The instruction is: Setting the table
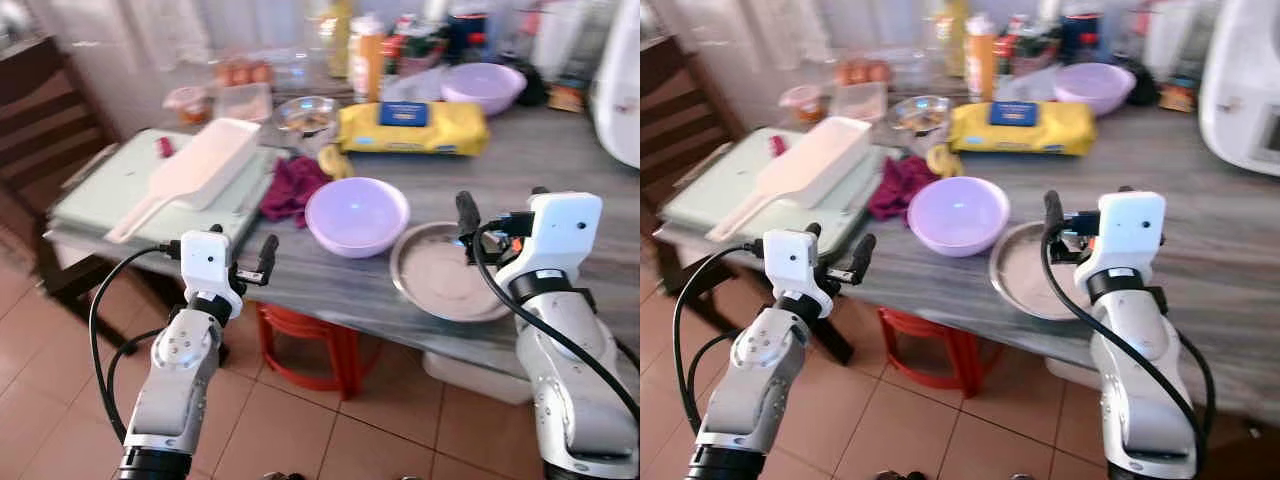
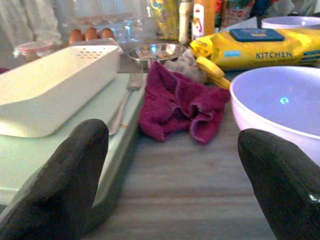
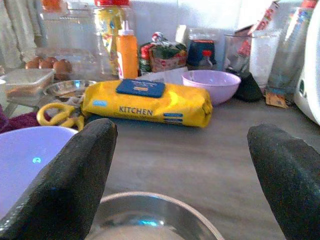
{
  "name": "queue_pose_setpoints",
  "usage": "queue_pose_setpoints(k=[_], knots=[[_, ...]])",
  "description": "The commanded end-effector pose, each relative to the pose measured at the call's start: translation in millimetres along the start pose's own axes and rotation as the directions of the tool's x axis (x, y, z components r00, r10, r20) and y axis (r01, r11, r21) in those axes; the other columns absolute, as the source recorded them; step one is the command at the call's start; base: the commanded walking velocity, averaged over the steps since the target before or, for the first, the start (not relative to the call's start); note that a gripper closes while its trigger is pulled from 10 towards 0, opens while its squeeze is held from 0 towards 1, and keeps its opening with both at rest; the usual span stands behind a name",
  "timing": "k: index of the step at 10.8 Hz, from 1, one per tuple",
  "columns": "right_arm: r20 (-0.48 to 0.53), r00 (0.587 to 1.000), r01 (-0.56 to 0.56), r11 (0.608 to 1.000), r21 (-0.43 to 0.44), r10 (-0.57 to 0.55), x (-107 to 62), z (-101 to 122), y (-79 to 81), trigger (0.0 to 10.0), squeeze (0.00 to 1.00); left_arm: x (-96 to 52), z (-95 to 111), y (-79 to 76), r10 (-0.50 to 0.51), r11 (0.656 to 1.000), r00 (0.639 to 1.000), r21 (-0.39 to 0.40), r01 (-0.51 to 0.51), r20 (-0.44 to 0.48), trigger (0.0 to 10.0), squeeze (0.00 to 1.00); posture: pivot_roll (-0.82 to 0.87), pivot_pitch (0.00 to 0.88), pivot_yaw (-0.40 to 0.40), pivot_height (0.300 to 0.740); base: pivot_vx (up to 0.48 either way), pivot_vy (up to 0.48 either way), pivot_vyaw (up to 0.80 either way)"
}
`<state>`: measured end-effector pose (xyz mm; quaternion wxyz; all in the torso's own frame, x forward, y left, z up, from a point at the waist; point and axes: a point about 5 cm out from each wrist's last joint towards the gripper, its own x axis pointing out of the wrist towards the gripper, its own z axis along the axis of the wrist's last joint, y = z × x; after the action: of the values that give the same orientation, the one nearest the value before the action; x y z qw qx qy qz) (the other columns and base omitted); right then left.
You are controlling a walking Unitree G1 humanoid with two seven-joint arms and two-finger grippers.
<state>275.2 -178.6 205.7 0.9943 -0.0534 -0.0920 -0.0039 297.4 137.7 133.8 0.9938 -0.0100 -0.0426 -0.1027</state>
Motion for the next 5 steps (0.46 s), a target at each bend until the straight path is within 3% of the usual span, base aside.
queue_pose_setpoints(k=[1,5], knots=[[0.015,1.0,-0.015,1.0,0.008,0.015,0.8,1.2,5.5,10.0,0.0,-1.1,-0.8,6.6,0.042,0.999,0.999,0.021,-0.042,-0.003,10.0,0.0,-0.08,0.08,0.109,0.74,0.0,0.0,0.0],[0.036,0.999,-0.017,1.0,0.024,0.016,4.4,3.2,7.1,10.0,0.0,3.5,1.1,1.3,0.053,0.998,0.999,0.03,-0.053,0.0,10.0,0.0,-0.08,0.077,0.105,0.74,0.0,0.0,0.0]])
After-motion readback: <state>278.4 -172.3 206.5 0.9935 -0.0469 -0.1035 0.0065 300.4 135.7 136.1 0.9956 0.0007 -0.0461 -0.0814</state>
